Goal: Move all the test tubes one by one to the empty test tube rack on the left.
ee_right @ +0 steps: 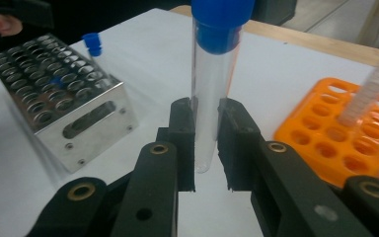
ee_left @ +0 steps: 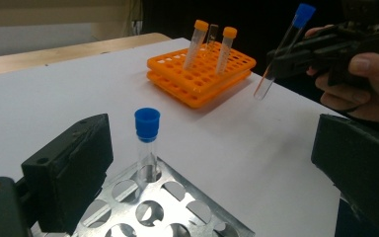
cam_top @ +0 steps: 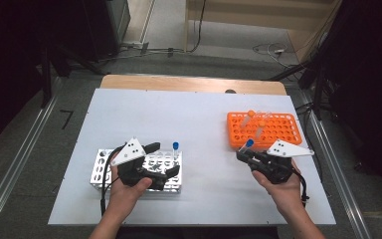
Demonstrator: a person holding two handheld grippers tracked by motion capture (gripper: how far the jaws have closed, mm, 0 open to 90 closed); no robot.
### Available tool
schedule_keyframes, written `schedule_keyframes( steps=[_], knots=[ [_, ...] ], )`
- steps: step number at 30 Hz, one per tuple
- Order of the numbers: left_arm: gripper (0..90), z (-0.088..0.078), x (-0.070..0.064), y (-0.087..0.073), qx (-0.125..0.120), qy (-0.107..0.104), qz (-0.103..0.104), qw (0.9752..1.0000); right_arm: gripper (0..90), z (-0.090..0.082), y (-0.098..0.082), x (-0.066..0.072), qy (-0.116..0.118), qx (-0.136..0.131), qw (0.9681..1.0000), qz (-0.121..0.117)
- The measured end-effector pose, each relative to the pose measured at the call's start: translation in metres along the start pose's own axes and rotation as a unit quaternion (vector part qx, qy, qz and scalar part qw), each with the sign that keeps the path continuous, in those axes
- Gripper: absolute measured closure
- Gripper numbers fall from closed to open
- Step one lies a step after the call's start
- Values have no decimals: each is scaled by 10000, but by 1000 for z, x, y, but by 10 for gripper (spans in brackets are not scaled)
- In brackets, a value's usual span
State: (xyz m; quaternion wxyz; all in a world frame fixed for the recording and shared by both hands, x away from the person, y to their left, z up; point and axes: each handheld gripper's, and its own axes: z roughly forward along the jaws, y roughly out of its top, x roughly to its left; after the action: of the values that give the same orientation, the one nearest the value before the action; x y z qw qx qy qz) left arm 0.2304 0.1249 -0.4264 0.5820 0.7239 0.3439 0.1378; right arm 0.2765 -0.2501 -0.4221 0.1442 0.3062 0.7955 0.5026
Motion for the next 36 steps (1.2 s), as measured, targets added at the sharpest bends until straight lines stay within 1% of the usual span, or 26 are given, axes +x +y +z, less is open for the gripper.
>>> schedule_keyframes(
  steps=[2, 3, 4, 5, 6, 7, 8, 9, 10, 12, 13, 14, 15, 16, 18, 19, 20, 21, 23, 26, 27, 28, 29, 33, 34, 36],
  knots=[
    [33, 1, -2, 1, 17, -32, 32, 10000, 753, 5, 0, 6, 103, 30, 9999, -29],
    [33, 2, -4, 1, 10, -60, 46, 10000, 753, 5, 0, 6, 103, 30, 9999, -29],
    [34, 3, -5, 1, 11, -83, 48, 10000, 753, 7, 0, 9, 147, 41, 9999, -54],
    [41, 4, -7, 1, 18, -97, 57, 9999, 752, 9, 0, 12, 187, 60, 9998, -89],
    [57, 5, -8, 2, 22, -135, 78, 9999, 753, 13, 1, 19, 282, 102, 9994, -151],
    [63, 6, -9, 2, 16, -155, 60, 9999, 753, 15, 1, 22, 325, 134, 9992, -175],
    [63, 7, -11, 3, 4, -204, 54, 9998, 753, 15, 1, 22, 325, 134, 9992, -175],
    [120, 7, -12, 3, -2, -261, 35, 9997, 752, 17, 1, 25, 367, 140, 9990, -211],
    [151, 8, -14, 3, -12, -315, 25, 9995, 753, 21, 1, 31, 440, 185, 9985, -266],
    [168, 10, -18, 4, -4, -384, 34, 9993, 753, 22, 1, 34, 488, 212, 9982, -278],
    [197, 12, -20, 5, 9, -396, 38, 9992, 753, 26, 1, 41, 587, 232, 9974, -351],
    [197, 13, -21, 5, 8, -415, 41, 9991, 753, 26, 1, 41, 587, 232, 9974, -351],
    [217, 14, -23, 5, 23, -420, 45, 9991, 753, 26, 1, 43, 617, 254, 9971, -371],
    [259, 15, -25, 6, 39, -418, 47, 9991, 753, 29, 2, 48, 686, 276, 9964, -414],
    [299, 18, -28, 6, 65, -437, 61, 9990, 753, 31, 2, 53, 735, 297, 9958, -454],
    [299, 19, -29, 6, 92, -447, 87, 9989, 753, 31, 2, 53, 735, 297, 9958, -454],
    [334, 21, -31, 6, 109, -466, 98, 9988, 753, 33, 2, 57, 787, 310, 9952, -491],
    [334, 22, -32, 6, 124, -495, 110, 9986, 753, 33, 2, 57, 787, 310, 9952, -491],
    [382, 24, -34, 6, 146, -567, 142, 9982, 753, 35, 2, 60, 827, 335, 9946, -528],
    [423, 27, -37, 6, 173, -653, 171, 9976, 753, 37, 1, 64, 878, 379, 9938, -563],
    [458, 27, -38, 6, 187, -696, 189, 9972, 753, 39, 1, 67, 921, 389, 9931, -620],
    [458, 28, -40, 6, 177, -726, 187, 9970, 753, 39, 1, 67, 921, 389, 9931, -620],
    [473, 28, -40, 6, 200, -758, 215, 9967, 753, 40, 1, 68, 932, 419, 9929, -612],
    [526, 31, -42, 6, 207, -855, 202, 9959, 753, 41, 1, 72, 989, 437, 9922, -622],
    [546, 31, -43, 6, 212, -884, 207, 9956, 752, 41, 1, 74, 1022, 432, 9916, -660],
    [555, 32, -44, 7, 234, -930, 221, 9951, 753, 41, 2, 75, 1032, 443, 9914, -673]
  ],
)
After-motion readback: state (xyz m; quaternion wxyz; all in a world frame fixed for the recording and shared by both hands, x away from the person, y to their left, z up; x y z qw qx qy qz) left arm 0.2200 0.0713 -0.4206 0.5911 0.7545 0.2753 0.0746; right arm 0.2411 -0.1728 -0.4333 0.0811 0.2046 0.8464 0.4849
